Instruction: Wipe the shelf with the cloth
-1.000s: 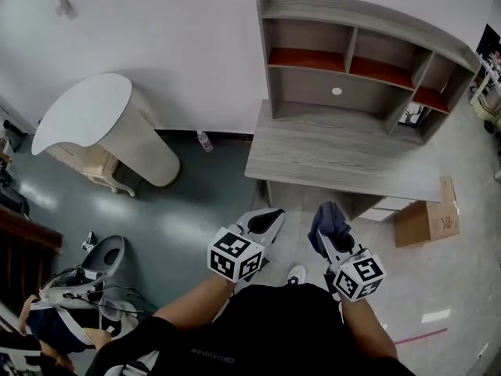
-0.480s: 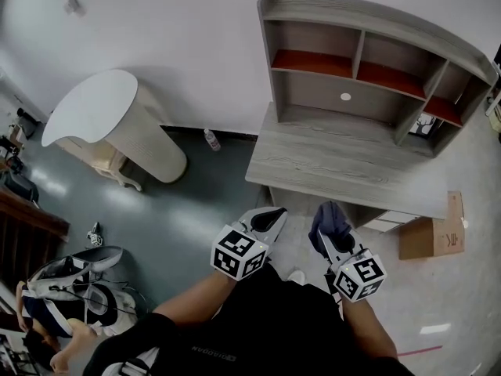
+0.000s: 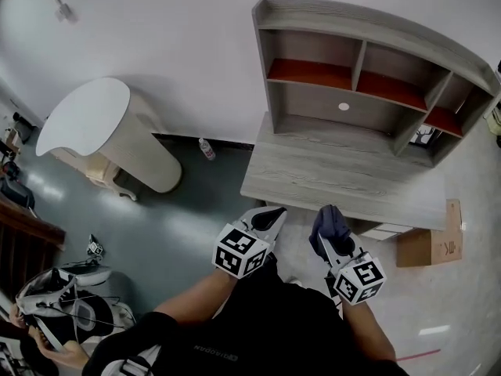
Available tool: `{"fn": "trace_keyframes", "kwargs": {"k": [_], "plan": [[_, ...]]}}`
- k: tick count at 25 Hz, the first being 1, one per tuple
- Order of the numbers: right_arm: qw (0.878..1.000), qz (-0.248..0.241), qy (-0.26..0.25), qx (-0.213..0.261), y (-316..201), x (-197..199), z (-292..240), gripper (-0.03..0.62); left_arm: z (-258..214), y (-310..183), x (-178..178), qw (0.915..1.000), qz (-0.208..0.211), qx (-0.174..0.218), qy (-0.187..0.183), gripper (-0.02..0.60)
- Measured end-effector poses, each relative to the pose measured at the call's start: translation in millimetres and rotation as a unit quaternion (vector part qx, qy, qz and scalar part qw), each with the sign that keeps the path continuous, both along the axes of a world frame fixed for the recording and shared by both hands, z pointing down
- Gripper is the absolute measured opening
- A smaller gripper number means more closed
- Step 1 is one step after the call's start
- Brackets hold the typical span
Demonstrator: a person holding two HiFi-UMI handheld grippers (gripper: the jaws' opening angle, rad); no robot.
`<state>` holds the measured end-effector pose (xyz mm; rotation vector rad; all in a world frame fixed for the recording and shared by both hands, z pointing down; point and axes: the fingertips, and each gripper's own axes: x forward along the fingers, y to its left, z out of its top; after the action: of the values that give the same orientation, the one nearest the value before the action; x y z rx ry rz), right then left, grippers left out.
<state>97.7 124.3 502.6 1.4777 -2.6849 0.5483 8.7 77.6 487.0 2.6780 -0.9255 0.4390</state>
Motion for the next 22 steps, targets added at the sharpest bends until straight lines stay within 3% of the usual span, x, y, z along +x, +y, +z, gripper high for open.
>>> {"fn": "trace_keyframes", "kwargs": {"k": [12, 22], "plan": [[1.000, 0.004, 0.020, -0.001, -107.7, -20.0, -9.0, 0.100, -15.8, -113.9, -8.4, 0.9997, 0.020, 0.005, 0.011, 0.008], [0.998, 0.041, 0.044, 0.008, -207.3, -39.2, -28.0, 0.100, -39.2, -214.4, -29.4, 0.9987, 0.041, 0.025, 0.018, 0.008]]}}
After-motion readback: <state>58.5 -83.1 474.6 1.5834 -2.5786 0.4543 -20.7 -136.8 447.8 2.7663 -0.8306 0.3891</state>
